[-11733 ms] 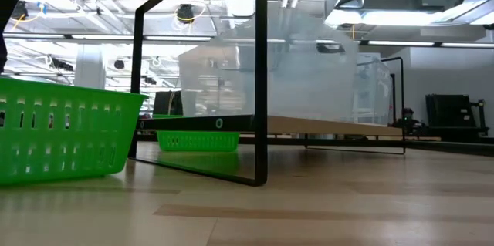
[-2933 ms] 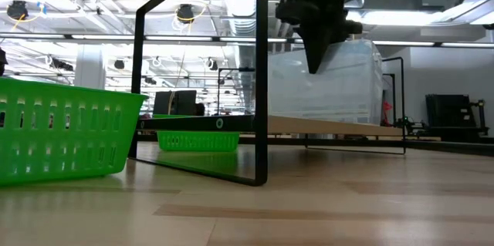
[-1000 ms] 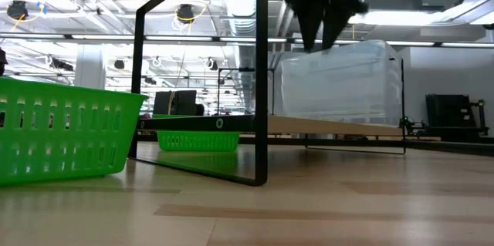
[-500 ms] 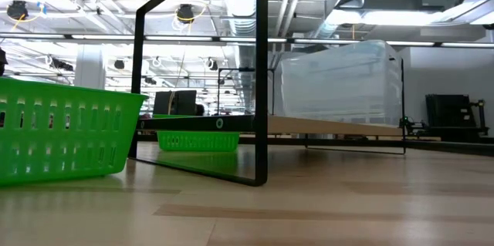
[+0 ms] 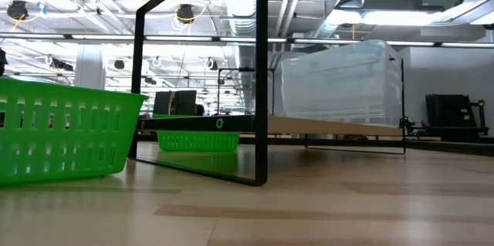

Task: Stack baskets on shelf by color
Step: Put the right blue bin on the shelf

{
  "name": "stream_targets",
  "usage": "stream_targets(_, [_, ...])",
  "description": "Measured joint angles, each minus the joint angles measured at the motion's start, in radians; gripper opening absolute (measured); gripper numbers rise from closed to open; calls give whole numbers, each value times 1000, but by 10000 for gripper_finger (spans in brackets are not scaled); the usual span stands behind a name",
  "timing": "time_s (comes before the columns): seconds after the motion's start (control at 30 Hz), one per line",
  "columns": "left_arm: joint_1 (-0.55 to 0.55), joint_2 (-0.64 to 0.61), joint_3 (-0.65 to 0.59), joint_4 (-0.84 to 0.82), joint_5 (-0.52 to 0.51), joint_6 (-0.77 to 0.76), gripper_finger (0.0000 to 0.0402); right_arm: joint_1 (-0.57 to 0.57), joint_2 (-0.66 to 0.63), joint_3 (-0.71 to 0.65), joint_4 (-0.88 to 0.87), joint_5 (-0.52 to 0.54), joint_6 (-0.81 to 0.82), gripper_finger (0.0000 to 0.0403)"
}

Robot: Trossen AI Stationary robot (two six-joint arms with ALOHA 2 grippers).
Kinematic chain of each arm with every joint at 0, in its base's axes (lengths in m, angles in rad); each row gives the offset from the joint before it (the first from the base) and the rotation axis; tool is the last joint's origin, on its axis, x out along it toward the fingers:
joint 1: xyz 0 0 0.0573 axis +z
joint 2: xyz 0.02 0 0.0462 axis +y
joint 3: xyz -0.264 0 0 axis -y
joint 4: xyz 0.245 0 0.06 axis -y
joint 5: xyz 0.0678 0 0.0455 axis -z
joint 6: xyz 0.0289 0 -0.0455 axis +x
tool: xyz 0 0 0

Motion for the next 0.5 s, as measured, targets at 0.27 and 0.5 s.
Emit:
stream_targets(0.27, [1, 7, -1, 26, 6, 19, 168, 139, -23, -214, 297, -41, 142, 231])
stream_targets(0.5, [4, 7, -9, 38, 6, 10, 168, 143, -21, -332, 325, -58, 142, 231])
